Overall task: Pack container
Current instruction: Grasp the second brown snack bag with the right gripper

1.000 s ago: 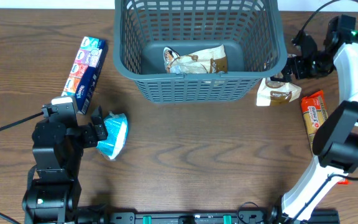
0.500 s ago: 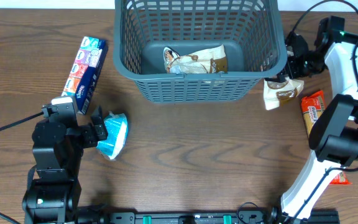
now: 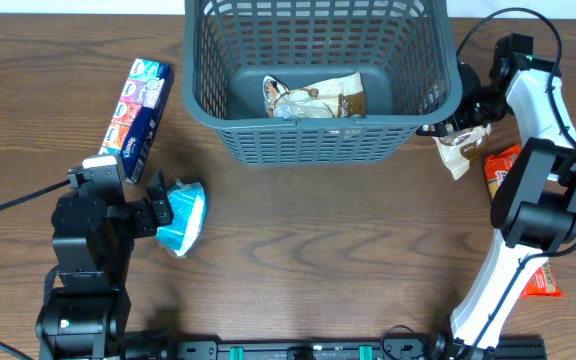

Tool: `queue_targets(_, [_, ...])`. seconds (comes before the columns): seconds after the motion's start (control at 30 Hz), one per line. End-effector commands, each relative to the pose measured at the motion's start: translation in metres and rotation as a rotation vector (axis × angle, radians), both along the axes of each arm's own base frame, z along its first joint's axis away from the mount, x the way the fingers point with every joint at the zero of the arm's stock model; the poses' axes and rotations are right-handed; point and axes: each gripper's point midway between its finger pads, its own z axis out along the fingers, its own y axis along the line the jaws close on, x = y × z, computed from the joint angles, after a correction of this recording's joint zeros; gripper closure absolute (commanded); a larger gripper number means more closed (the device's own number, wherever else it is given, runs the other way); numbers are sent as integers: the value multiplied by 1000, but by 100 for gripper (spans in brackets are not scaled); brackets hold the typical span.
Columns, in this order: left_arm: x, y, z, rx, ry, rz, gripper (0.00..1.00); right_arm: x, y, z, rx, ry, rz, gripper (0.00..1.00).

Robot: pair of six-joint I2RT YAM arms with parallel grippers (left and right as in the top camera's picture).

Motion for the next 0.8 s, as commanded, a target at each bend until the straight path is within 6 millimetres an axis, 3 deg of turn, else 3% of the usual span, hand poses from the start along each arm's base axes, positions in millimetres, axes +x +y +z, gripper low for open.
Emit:
queue_targets(0.0, [1,0,10,16,-20,-3,1,1,7,-11,19,8,24,7])
queue_targets(0.33, [2,0,13,16,-35,-3,1,2,7,-11,18,4,23,45])
queue_targets(0.37, [2,0,13,16,-35,-3,1,2,7,-11,18,4,23,52])
queue_targets(0.43, [2,0,13,16,-35,-3,1,1,7,-11,19,6,23,80])
queue_targets(0.47, [2,0,13,16,-35,-3,1,1,7,-11,19,7,23,88])
queue_targets(0.6, [2,0,13,16,-34,-3,1,1,7,-11,19,9,23,99])
queue_targets(0.77, [2,0,13,16,-34,-3,1,1,7,-11,21,11,14,99])
